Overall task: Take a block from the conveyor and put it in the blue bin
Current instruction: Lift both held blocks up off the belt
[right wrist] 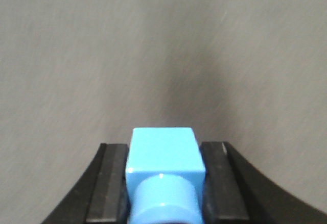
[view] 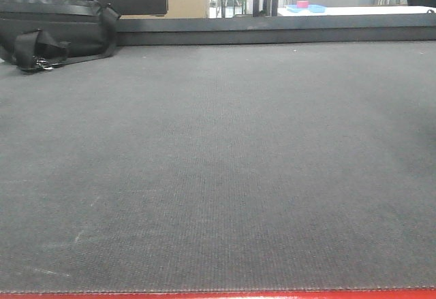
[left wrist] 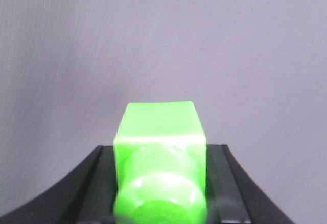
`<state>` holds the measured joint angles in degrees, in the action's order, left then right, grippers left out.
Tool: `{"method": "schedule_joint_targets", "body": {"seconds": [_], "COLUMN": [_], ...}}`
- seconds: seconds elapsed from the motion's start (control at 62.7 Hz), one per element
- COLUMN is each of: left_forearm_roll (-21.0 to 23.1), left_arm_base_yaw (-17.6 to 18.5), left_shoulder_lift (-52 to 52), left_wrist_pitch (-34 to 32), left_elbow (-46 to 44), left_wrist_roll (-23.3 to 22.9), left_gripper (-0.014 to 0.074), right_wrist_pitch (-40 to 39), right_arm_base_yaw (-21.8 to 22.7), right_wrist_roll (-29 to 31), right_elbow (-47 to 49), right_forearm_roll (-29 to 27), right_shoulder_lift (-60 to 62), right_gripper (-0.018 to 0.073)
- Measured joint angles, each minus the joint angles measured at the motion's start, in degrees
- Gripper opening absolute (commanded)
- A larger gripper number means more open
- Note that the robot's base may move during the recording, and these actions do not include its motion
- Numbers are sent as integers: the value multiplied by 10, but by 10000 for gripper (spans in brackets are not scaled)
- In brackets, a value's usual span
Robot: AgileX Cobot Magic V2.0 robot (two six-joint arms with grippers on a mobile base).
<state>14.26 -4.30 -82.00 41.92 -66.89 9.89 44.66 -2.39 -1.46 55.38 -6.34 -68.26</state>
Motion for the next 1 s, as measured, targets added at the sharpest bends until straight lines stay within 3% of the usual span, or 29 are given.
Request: {"method": "schedule_joint_targets", "body": {"seconds": [0.143,0.319,0.415,0.558,0.781,1.004], "left_forearm_roll": [22,27,11,-67,-92,-91], "left_arm_base_yaw": [42,72,69,49,39,39], "left_shoulder_lift": [98,210,266,358,489,588], "left_wrist_pitch": [-173,-312,-329,-332,-331,-306], "left_elbow": [121,267,321,369,374,374], "left_wrist_roll": [-1,-1,-1,-2,-2,-2], "left_gripper": [-111,-111,-111,-111,-111,-111], "right_wrist_pitch": [-120,-310,-404,-473,-480,-427], "right_arm_base_yaw": [-16,-38,-39,-39,-39,-39], "right_wrist_roll": [1,2,2,2,2,2], "right_elbow": [-80,-220,-278,-307,-307,-307], "right_forearm_roll": [31,41,43,46,47,47], "right_shoulder_lift": [52,146,188,244,338,434], "right_gripper": [-162,-162,-162,-162,-162,-162]}}
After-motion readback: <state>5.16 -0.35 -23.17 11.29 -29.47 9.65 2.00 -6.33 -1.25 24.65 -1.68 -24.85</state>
